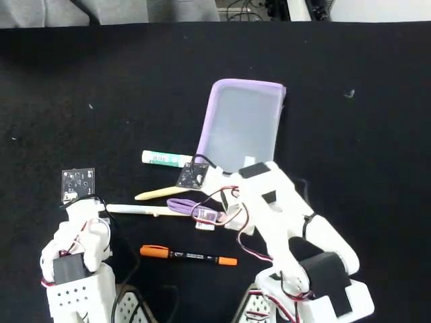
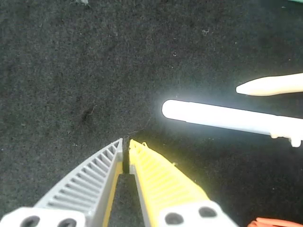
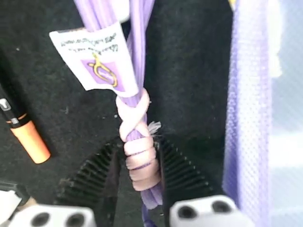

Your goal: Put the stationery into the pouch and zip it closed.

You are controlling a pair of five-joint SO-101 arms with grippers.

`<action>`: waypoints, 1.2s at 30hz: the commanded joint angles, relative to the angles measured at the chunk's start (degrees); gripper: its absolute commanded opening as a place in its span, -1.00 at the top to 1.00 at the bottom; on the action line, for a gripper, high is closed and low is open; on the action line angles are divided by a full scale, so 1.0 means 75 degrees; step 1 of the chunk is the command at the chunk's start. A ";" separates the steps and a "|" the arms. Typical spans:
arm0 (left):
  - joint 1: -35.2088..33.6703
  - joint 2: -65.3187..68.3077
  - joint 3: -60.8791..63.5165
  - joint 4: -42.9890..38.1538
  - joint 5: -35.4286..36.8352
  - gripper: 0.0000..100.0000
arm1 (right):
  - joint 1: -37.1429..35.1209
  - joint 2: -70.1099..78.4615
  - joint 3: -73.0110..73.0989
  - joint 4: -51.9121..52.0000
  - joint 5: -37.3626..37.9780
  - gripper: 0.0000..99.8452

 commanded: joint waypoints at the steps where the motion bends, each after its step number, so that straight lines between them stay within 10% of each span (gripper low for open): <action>1: 0.0123 -0.0047 0.0182 0.0047 -0.0035 0.94 | 0.0188 -0.0053 -0.0486 0.0129 0.0059 0.94; 16: 0.0123 -0.0047 0.0182 0.0047 -0.0035 0.94 | 0.0129 -0.0064 -0.5058 0.2884 -0.1946 0.94; 36: 0.0123 -0.0047 0.0182 0.0047 -0.0035 0.94 | 0.0129 0.0018 -0.9102 0.1395 -0.5615 0.94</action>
